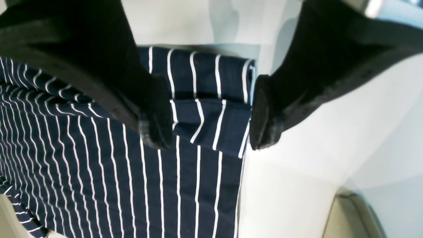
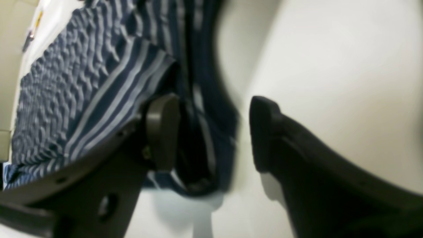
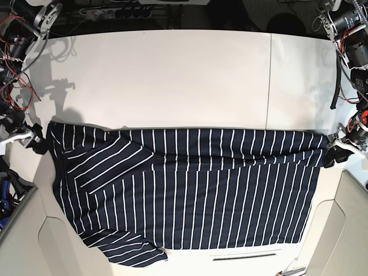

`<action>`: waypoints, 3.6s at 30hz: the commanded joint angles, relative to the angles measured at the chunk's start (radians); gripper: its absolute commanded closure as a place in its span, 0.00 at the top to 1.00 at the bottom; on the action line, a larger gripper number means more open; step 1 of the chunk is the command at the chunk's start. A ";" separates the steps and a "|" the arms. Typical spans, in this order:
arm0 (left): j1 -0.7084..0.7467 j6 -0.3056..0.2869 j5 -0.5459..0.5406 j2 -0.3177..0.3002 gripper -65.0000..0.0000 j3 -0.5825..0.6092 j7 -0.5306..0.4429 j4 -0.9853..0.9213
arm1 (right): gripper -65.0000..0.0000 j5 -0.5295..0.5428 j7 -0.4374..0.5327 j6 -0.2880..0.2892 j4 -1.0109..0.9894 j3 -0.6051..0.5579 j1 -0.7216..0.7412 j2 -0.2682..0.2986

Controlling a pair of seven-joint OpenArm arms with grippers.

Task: Fold the T-shirt properly
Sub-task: 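Lower the held shoulders with both grippers, dragging the shirt along, then pull the shirt back with both grippers and release the shoulders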

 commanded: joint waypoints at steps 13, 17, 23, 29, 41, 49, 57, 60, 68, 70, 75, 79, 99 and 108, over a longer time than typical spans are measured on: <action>0.100 0.012 -0.020 -0.013 0.70 -0.005 -0.078 0.015 | 0.52 0.068 0.018 0.008 0.019 -0.003 -0.059 0.017; 0.105 0.013 -0.020 -0.005 0.70 -0.005 -0.086 0.015 | 0.52 0.076 0.021 0.008 0.016 -0.040 -0.060 -0.013; 0.105 0.021 0.033 0.030 0.70 -0.005 -0.093 0.015 | 0.52 0.076 0.048 0.008 0.016 -0.127 -0.058 -0.066; 0.105 0.074 0.059 0.056 0.70 -0.001 -0.131 0.014 | 0.52 0.077 0.079 0.008 0.016 -0.183 -0.055 -0.088; 0.079 0.175 0.159 0.070 0.69 0.128 -0.192 0.014 | 0.48 0.077 0.078 0.008 0.016 -0.200 -0.055 -0.092; 0.060 0.139 0.184 0.077 0.05 0.139 -0.189 0.014 | 0.00 0.077 0.090 0.018 0.018 -0.199 -0.054 -0.090; 0.062 0.023 0.140 0.077 0.00 0.139 -0.075 0.085 | 0.00 0.077 0.008 0.020 0.080 -0.159 -0.059 -0.089; 0.088 0.023 0.137 0.076 0.00 0.139 -0.047 0.161 | 0.00 0.078 -0.060 0.020 0.136 -0.124 -0.061 -0.087; 0.177 0.058 0.129 0.077 0.00 0.139 -0.013 0.309 | 0.00 0.157 -0.190 0.020 0.233 -0.111 -0.061 -0.035; 0.196 0.065 0.128 0.077 0.00 0.133 0.005 0.318 | 0.00 0.177 -0.220 0.020 0.233 -0.111 -0.061 -0.016; 0.268 0.060 0.090 0.077 0.00 0.080 0.039 0.383 | 0.00 0.238 -0.267 0.020 0.233 -0.111 -0.078 0.021; 0.339 0.061 0.084 0.077 0.00 0.016 0.045 0.459 | 0.00 0.253 -0.267 0.020 0.233 -0.109 -0.129 0.027; 0.560 0.061 0.013 0.078 0.00 -0.024 0.131 0.595 | 0.00 0.331 -0.303 0.024 0.460 -0.022 -0.411 0.027; 0.569 0.061 -0.008 0.078 0.00 -0.044 0.185 0.595 | 0.00 0.327 -0.304 0.023 0.541 -0.020 -0.508 0.028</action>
